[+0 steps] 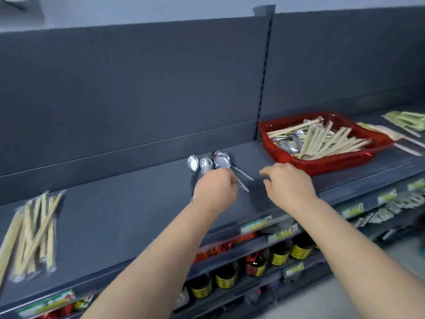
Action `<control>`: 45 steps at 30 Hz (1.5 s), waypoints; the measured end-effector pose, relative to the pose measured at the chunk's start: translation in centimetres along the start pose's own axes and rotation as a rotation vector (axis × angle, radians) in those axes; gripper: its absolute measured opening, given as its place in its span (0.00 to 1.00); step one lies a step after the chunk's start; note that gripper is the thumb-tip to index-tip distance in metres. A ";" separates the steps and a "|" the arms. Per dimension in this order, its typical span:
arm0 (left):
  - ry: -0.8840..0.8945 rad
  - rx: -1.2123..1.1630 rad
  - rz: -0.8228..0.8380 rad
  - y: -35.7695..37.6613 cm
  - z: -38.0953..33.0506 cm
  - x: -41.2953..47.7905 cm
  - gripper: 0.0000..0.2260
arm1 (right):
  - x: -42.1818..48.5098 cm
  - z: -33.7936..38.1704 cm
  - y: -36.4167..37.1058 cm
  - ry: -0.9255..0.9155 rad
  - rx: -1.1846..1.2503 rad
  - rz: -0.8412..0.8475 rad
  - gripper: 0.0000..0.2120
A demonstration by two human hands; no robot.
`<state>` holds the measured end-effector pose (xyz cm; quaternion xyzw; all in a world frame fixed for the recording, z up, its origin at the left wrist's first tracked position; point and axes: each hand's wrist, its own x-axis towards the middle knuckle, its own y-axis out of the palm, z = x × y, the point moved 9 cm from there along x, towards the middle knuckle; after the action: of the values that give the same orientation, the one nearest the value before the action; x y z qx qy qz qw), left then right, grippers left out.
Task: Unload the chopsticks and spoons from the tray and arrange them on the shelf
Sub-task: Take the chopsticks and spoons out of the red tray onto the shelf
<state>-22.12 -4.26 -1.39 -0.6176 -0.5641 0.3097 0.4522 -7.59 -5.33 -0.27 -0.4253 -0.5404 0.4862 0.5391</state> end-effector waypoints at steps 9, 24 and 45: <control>0.030 -0.124 -0.144 4.7 -13.2 10.7 0.10 | 6.3 -18.1 -1.4 0.089 0.046 -0.180 0.16; -0.200 0.302 0.138 14.3 -19.8 24.5 0.12 | 13.4 -28.7 1.5 -0.131 0.135 -0.090 0.14; -0.223 -0.157 -0.027 10.7 -17.5 25.3 0.03 | 19.4 -28.4 1.8 -0.275 0.007 -0.035 0.05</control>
<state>2.32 17.32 -0.93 -0.6051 -0.6417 0.3253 0.3410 19.50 15.96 -0.32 -0.3431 -0.6148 0.5324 0.4699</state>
